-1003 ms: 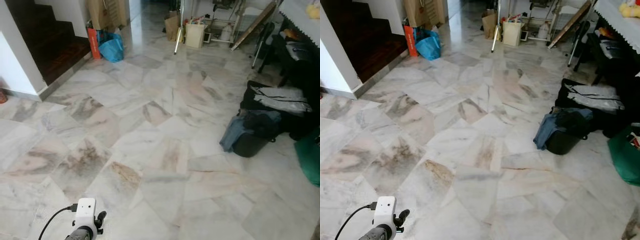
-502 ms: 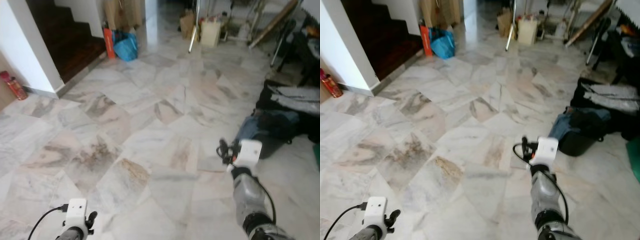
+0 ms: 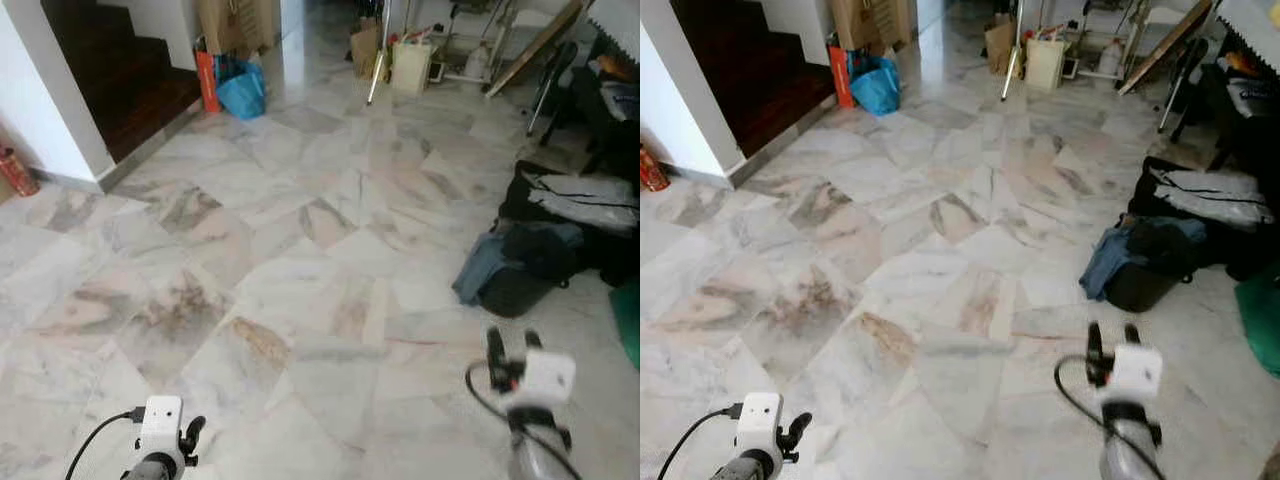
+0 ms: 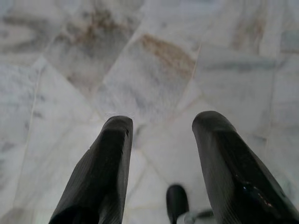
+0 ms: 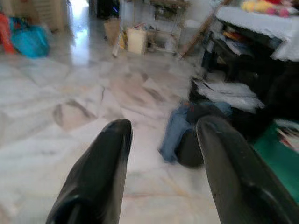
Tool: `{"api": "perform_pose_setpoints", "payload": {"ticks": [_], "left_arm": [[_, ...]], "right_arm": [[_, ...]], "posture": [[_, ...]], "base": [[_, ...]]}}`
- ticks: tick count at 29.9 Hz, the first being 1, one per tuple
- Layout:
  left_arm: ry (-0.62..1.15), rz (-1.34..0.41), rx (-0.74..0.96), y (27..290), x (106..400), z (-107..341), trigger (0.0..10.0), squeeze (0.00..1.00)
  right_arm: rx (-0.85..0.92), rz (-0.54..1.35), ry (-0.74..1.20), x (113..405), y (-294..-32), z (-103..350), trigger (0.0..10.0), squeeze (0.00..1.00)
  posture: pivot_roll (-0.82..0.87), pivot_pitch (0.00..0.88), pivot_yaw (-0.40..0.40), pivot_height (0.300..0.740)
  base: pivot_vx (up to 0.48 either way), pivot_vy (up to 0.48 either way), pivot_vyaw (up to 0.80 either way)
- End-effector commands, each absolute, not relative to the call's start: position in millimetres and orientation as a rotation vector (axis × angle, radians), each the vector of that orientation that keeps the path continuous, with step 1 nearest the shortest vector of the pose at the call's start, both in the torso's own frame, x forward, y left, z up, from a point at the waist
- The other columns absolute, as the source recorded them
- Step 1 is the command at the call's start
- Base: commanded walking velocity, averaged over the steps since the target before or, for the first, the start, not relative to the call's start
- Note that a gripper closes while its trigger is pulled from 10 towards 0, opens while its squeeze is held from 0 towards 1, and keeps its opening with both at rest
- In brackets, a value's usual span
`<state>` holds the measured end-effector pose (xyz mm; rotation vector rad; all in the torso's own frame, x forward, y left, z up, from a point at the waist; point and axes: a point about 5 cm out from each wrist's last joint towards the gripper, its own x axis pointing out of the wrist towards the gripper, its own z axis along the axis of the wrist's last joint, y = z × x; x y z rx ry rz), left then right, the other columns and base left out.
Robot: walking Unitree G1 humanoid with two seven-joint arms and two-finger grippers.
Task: Move the pillow to the sofa from floor
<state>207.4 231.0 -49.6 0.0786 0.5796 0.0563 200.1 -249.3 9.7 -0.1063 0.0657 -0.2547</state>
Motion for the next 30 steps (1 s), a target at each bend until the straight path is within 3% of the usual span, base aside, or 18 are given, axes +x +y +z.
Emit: {"api": "perform_pose_setpoints", "payload": {"ticks": [1, 4, 8, 13, 17, 20, 26, 30], "left_arm": [[0.557, 0.058, 0.083, 234.2, 209.3, -46.4, 10.0, 0.0], [0.536, 0.058, 0.085, 233.4, 215.5, -42.5, 10.0, 0.0], [0.52, 0.057, 0.082, 228.7, 223.4, -39.1, 10.0, 0.0], [0.57, 0.06, 0.063, 220.8, 225.4, -43.3, 10.0, 0.0], [0.627, 0.074, 0.054, 218.6, 220.6, -49.5, 10.0, 0.0], [0.721, 0.082, 0.048, 216.4, 207.1, -61.0, 10.0, 0.0], [0.823, 0.058, 0.093, 219.7, 187.0, -72.8, 10.0, 0.0], [0.847, 0.083, 0.083, 221.1, 182.4, -75.4, 10.0, 0.0]], "right_arm": [[-0.105, -0.281, 0.051, 195.2, -251.1, 12.4, 10.0, 0.0], [-0.087, -0.288, 0.085, 188.7, -249.7, 6.7, 10.0, 0.0], [-0.052, -0.269, 0.155, 204.9, -246.6, -2.6, 10.0, 0.0], [0.062, -0.244, 0.42, 216.3, -241.5, -32.1, 10.0, 0.0], [0.088, -0.209, 0.633, 196.1, -233.0, -57.8, 10.0, 0.0], [0.089, -0.28, 0.876, 148.1, -232.6, -86.6, 10.0, 0.0], [0.129, -0.285, 0.948, 124.2, -227.1, -97.0, 10.0, 0.0], [0.16, -0.356, 0.965, 118.4, -236.7, -97.4, 10.0, 0.0]], "posture": [[0.08, 0.0, -0.02, 0.74], [0.08, 0.0, -0.022, 0.74], [0.08, 0.0, -0.034, 0.74], [0.07, 0.0, -0.04, 0.74], [0.04, 0.0, -0.041, 0.74], [0.05, 0.0, -0.038, 0.74], [0.05, 0.0, -0.042, 0.74], [0.04, 0.0, -0.036, 0.74]], "base": [[0.0, 0.0, 0.0], [0.0, 0.0, 0.0], [0.0, 0.0, 0.0], [0.0, 0.0, 0.0], [0.0, 0.0, 0.0], [0.0, 0.0, 0.0], [0.0, 0.0, 0.0], [0.0, 0.0, 0.0]]}}
